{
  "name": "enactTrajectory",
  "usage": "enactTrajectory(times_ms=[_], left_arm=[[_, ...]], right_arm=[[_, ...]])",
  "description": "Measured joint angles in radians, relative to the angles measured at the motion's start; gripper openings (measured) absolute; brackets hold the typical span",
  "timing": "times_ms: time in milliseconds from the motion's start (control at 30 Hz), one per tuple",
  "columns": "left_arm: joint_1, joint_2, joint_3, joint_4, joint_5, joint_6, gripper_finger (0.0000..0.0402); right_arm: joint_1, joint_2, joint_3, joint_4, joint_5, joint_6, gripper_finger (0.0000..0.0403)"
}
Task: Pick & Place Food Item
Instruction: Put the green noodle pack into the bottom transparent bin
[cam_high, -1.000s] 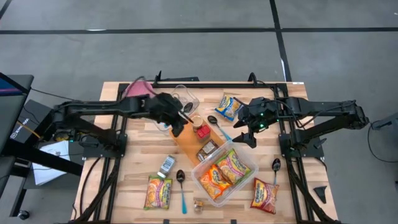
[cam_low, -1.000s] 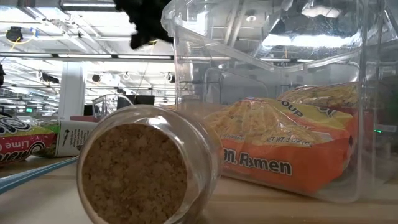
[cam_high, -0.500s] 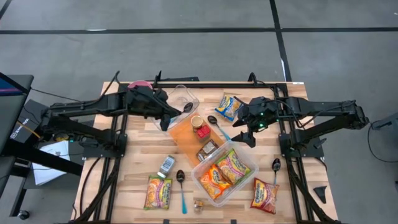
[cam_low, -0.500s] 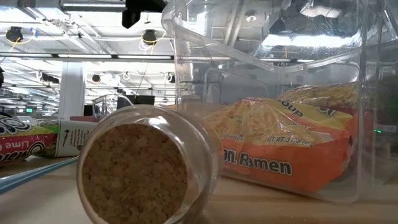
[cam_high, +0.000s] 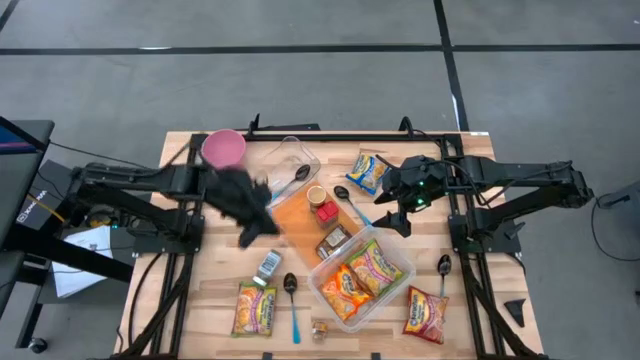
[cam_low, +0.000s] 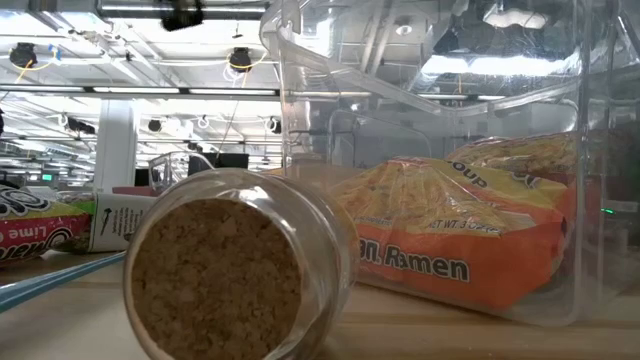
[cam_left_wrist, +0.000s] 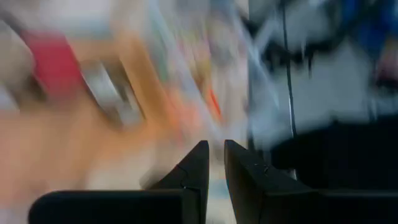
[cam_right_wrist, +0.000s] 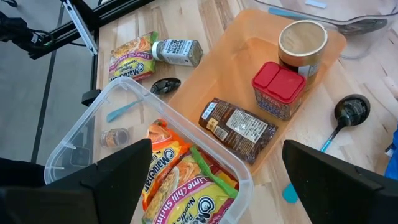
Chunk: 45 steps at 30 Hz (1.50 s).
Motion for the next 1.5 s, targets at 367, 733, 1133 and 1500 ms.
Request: enactTrajectory(times_ms=[367,733,1133,1500], left_arm=[[-0.622,0.183,-0.001,-0.23,0.0,0.068,0.0091],[-0.674,0.319,-0.001,-0.111,-0.163,-0.004,0.0199],[-0.674,0.321,-0.001,-0.108,-0.194,-0.005,0.0199],[-0.666,0.409,-0.001,-0.11,-0.374,0.031,0.0201]], right_arm=[[0.0,0.0,0.0,0.0,-0.006,0.007,0.0356],[0.002,0.0,0.0,0.0,-0.007,0.024,0.0356],[0.013,0.0,0.0,0.0,-0.007,0.026,0.0356],[0.013,0.0,0.0,0.0,-0.006,0.01,0.0356]])
